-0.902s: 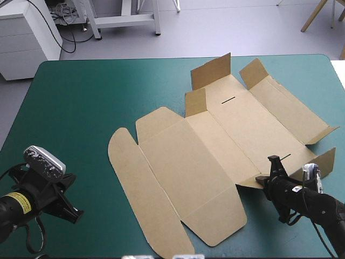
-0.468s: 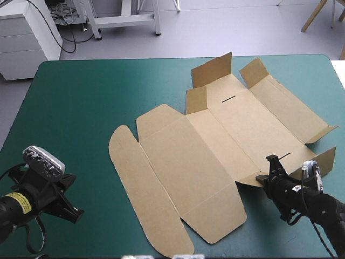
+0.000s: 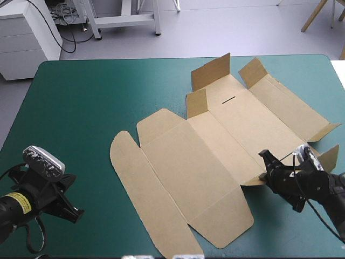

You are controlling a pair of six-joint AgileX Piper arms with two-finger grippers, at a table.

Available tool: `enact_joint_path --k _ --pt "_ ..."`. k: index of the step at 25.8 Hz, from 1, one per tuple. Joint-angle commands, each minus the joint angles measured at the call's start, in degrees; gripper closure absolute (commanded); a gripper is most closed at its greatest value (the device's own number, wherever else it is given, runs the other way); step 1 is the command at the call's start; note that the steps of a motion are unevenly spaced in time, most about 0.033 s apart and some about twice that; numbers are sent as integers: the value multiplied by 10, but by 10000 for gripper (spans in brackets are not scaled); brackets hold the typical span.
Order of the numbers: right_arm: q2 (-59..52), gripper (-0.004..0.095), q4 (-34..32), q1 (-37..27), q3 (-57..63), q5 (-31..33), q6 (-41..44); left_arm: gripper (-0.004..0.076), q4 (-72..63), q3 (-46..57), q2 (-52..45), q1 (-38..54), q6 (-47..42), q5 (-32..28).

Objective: Fold the box

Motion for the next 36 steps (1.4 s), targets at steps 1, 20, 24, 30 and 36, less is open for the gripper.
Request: enact_joint_path --k 1,20,24,30,36 --pt "34 904 -62 2 -90 37 -28 734 -1 -15 4 0 -6 -32" --pt "347 908 -90 2 -480 272 -528 734 -14 -16 4 0 -6 -52" --pt "366 908 -91 2 -522 264 -613 734 -16 -16 4 0 -6 -67" --pt "389 908 -134 18 -548 218 -911 734 -25 -16 4 0 -6 -99" --pt "389 928 -146 48 -548 125 -1012 734 -30 -16 4 0 -8 -102"
